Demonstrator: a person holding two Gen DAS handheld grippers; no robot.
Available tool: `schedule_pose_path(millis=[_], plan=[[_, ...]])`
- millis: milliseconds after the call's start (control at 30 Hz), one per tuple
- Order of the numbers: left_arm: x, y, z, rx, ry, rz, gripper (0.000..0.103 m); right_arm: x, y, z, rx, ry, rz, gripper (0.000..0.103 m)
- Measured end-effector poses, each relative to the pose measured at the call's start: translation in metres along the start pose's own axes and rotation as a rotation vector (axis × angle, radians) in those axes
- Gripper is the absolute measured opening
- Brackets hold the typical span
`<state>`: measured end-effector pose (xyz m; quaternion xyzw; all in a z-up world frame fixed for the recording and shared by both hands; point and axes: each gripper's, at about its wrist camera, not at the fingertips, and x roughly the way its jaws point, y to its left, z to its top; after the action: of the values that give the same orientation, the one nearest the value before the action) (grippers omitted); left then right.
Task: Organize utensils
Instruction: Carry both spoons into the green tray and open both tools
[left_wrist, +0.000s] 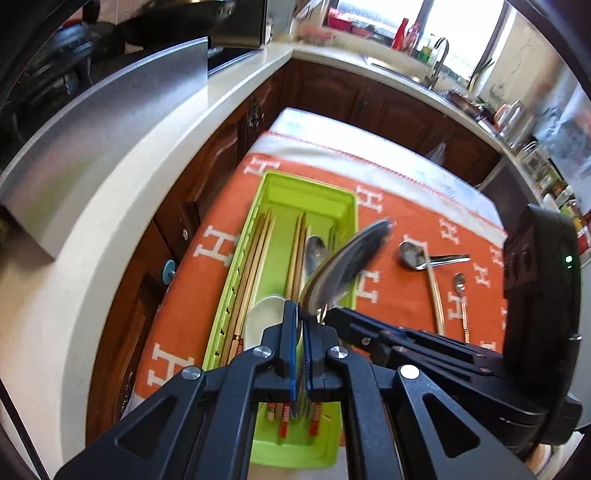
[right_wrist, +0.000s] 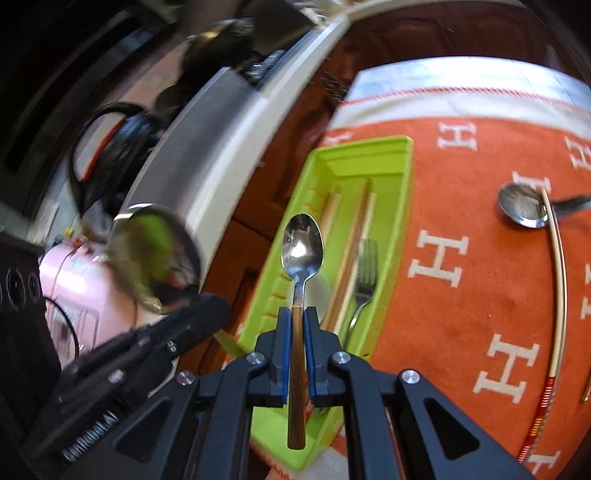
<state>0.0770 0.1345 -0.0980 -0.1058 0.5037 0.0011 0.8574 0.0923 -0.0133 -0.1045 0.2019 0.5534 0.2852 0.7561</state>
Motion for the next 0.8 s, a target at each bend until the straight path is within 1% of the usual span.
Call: schedule_pose_path(millis=[133, 200, 233, 300, 333, 367, 533, 700, 800], plan=[[0.024, 0.005, 0.002, -0.019, 0.023, 0.016, 0.001, 0.013, -0.010, 0.005, 0.045, -0.005, -0.041, 0.008], [0.034, 0.008, 0.004, -0.031, 0.024, 0.026, 0.002, 0.017, -0.015, 0.010, 0.060, -0.022, -0.070, 0.011], [0.035, 0.008, 0.005, -0.034, 0.024, 0.034, 0.004, 0.017, -0.019, 0.012, 0.074, -0.033, -0.076, 0.011], [0.041, 0.010, 0.008, -0.046, 0.021, 0.041, 0.010, 0.019, -0.025, 0.017, 0.104, -0.045, -0.059, 0.011], [0.042, 0.010, 0.009, -0.052, 0.022, 0.039, 0.018, 0.019, -0.026, 0.018, 0.107, -0.049, -0.056, 0.011], [0.044, 0.011, 0.009, -0.057, 0.024, 0.035, 0.021, 0.019, -0.026, 0.020, 0.104, -0.054, -0.056, 0.011], [0.045, 0.011, 0.011, -0.054, 0.019, 0.032, 0.025, 0.017, -0.023, 0.022, 0.066, -0.059, -0.054, 0.011], [0.042, 0.000, 0.010, -0.010, 0.000, 0.054, 0.029, 0.007, -0.024, 0.020, 0.029, -0.063, -0.079, 0.011], [0.041, -0.008, 0.009, 0.012, -0.003, 0.045, 0.030, -0.001, -0.028, 0.017, 0.014, -0.067, -0.102, 0.011]])
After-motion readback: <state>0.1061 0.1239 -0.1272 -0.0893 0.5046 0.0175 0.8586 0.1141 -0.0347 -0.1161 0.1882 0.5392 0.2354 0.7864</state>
